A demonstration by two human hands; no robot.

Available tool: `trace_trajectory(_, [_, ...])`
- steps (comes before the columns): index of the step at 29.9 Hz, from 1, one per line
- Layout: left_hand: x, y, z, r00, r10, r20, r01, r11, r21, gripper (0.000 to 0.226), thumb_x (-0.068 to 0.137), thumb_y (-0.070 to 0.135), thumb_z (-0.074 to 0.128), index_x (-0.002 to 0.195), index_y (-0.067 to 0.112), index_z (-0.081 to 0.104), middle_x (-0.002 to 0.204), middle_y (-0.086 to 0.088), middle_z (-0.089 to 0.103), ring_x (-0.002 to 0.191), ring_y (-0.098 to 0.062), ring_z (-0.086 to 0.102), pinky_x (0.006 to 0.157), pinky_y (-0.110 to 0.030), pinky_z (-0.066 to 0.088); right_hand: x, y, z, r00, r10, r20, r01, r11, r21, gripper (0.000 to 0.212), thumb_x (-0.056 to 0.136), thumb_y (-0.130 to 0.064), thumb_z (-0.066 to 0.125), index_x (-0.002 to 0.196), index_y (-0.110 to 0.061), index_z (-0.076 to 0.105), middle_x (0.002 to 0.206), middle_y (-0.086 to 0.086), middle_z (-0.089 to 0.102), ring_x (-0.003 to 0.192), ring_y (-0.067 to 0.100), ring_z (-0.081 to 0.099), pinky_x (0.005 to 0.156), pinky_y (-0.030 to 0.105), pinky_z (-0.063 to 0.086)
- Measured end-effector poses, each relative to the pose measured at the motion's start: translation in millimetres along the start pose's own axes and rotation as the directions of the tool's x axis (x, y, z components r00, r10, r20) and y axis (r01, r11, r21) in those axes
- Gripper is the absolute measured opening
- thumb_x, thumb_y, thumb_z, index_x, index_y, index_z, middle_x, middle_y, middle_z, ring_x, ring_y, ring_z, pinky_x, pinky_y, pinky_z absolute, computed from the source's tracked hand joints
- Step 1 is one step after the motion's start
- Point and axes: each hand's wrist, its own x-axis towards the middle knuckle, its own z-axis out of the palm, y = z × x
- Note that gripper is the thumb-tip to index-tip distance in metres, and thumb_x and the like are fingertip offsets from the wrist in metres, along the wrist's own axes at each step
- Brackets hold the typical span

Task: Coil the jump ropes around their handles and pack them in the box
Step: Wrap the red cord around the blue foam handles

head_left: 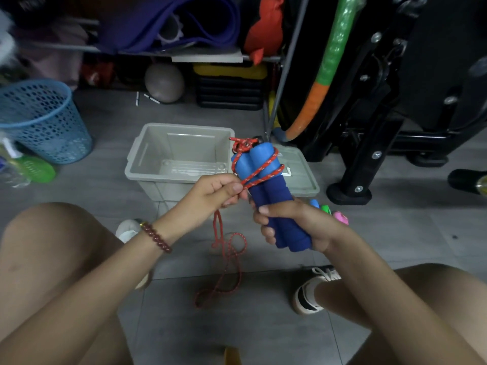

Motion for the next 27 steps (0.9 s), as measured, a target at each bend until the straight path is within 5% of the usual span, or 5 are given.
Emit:
trace_trajectory(11, [-5,9,13,0.988,-0.050,-0.145,0.026,0.986,-0.165,0.033,0.077,0.027,0.069,0.046,0.027,0.058,0.039,0.013,0.036,0.037,0.000,0.027,0.041,-0.012,0.023,6,6,5,0.943,0.031,0.332,-0.125,0.955,0.268,0.039,0.073,-0.024,0.074,0.103,-0.010,0.052,0.077,0.002,0.055,0.062,0.013,0.053,0.060,0.026,0.047])
trace_trajectory(16, [-1,12,18,0.930,-0.142,-0.340,0.049,0.962,-0.269,0.036,0.079,0.028,0.065,0.046,0.024,0.051,0.039,0.012,0.031,0.037,-0.002,0.021,0.038,-0.015,0.018,3,-11,13,0.988,0.097,-0.117,-0.074,0.980,0.186,0.042,0.074,-0.026,0.066,0.110,-0.007,0.058,0.088,0.010,0.068,0.076,0.022,0.066,0.073,0.043,0.059])
trace_trajectory(20, [6,15,17,0.855,-0.268,-0.444,0.112,0.931,-0.346,0.034,0.086,0.024,0.064,0.059,0.019,0.045,0.038,0.012,0.029,0.035,-0.003,0.021,0.036,-0.015,0.020,0,-18,18,0.917,-0.239,-0.318,0.178,0.962,-0.208,0.061,0.075,-0.019,0.076,0.125,-0.020,0.042,0.108,0.007,0.061,0.085,0.009,0.065,0.071,0.026,0.054])
trace_trajectory(23, [8,18,13,0.814,-0.322,-0.483,0.138,0.916,-0.378,0.036,0.084,0.029,0.067,0.059,0.019,0.043,0.038,0.012,0.027,0.034,-0.004,0.022,0.036,-0.016,0.020,-1,-11,30,0.832,-0.492,-0.255,0.084,0.567,-0.819,0.090,0.065,-0.037,0.084,0.134,-0.030,0.027,0.123,-0.010,0.047,0.097,-0.001,0.055,0.077,0.023,0.049])
trace_trajectory(27, [4,23,26,0.820,-0.272,-0.503,0.094,0.932,-0.351,0.034,0.087,0.020,0.064,0.057,0.018,0.047,0.033,0.013,0.035,0.030,-0.002,0.029,0.035,-0.011,0.024,13,9,44,0.658,-0.678,-0.326,-0.347,0.111,-0.931,0.101,0.060,-0.040,0.082,0.140,-0.022,0.022,0.116,0.001,0.054,0.090,0.022,0.062,0.057,0.030,0.047])
